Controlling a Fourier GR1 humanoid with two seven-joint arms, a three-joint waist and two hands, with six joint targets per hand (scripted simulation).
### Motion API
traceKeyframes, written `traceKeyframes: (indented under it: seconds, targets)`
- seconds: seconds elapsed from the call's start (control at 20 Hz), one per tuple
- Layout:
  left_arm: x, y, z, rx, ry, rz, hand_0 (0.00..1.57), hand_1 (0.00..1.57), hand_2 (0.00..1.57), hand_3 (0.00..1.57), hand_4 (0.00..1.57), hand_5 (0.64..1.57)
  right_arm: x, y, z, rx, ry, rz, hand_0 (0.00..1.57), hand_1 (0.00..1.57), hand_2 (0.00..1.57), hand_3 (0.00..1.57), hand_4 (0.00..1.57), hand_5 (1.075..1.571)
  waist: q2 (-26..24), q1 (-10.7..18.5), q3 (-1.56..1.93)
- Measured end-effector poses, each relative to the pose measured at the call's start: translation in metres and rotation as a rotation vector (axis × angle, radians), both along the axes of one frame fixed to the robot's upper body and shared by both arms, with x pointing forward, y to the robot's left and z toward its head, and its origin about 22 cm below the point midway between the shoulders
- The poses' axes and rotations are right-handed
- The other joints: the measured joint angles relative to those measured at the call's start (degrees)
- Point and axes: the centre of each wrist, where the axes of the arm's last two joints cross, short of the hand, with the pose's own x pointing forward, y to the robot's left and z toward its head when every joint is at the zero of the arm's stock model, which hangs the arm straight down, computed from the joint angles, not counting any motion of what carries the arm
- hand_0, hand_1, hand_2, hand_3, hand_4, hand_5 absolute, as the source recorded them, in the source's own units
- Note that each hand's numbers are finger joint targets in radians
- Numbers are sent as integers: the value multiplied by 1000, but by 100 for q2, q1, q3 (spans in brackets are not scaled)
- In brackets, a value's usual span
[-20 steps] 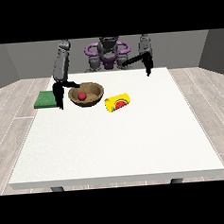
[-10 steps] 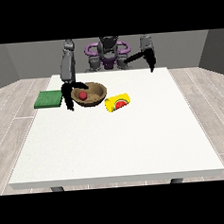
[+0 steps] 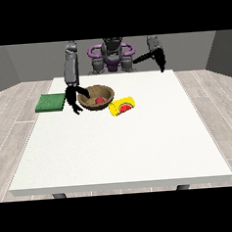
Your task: Pick the cup and pour the ball into the bowl, then pick the bowl and place it on the pad
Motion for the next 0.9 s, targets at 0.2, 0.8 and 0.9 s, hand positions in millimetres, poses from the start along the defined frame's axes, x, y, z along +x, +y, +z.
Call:
traceKeyframes:
  seconds: [0.2,0.8,0.9]
  targets:
    - [0,4,-3,-3,15,5,0,0,0,0,0,1570,2,-6,4,-78,80,-25,1571,1571,1571,1571,1029,1550,-95,19,-9]
    - [0,55,-38,-39,112,109,0,0,0,0,0,1570,29,6,40,-133,285,11,1571,1571,1571,1571,1052,1553,-616,-479,98]
    - [2,66,-37,-42,112,130,0,0,0,0,0,1569,34,-8,57,-127,289,15,1571,1571,1571,1571,1061,1559,-642,-586,102]
